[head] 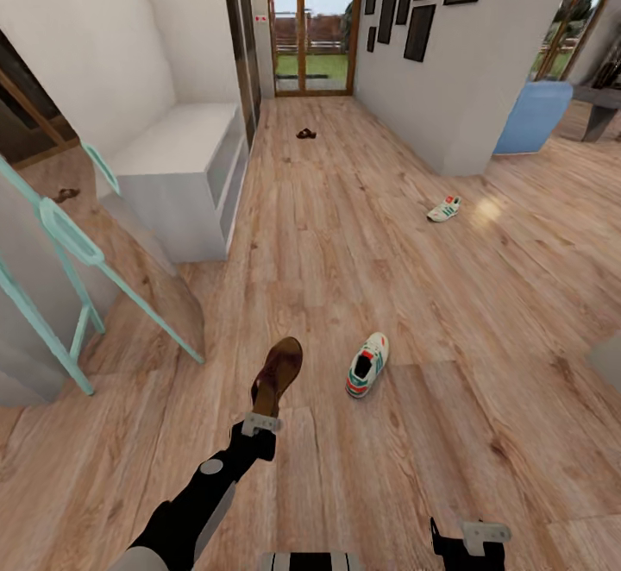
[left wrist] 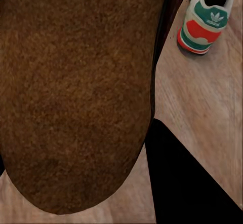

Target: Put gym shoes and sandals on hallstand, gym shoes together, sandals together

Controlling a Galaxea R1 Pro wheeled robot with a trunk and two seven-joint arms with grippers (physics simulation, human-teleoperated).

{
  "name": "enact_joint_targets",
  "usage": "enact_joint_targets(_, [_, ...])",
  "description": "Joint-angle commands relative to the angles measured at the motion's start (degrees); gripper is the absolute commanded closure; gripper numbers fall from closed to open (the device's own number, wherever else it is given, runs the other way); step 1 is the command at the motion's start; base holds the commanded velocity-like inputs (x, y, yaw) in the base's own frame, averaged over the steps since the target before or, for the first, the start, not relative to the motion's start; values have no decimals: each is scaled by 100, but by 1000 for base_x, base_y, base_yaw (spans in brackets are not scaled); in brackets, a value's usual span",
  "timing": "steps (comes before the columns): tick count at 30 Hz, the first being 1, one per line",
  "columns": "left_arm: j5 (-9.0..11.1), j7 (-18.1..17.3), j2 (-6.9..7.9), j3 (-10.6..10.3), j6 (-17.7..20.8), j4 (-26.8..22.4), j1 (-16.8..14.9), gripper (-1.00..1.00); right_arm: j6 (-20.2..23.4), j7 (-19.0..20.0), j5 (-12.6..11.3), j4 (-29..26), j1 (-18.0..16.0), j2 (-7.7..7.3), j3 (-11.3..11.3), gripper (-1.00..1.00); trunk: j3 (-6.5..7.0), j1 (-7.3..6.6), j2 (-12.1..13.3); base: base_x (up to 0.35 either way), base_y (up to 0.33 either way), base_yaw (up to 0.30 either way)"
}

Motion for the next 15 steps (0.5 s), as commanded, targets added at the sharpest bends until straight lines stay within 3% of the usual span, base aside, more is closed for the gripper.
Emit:
enact_joint_targets(1, [24,-29,4,-5,29,-22,5,100,-16,-38,-29,3,-4,-6,42,-100,-4,-1,-1,0,0,-284])
enact_joint_targets(8, [6,-66,80,29,19,-110,18,100,-16,-38,-29,1,-4,-6,38,-100,-4,-1,-1,0,0,-270])
enact_joint_targets(15, [13,-75,77,1,-208,-113,17,100,-16,-32,-29,-2,-4,-14,22,-100,-4,-1,-1,64,48,-69])
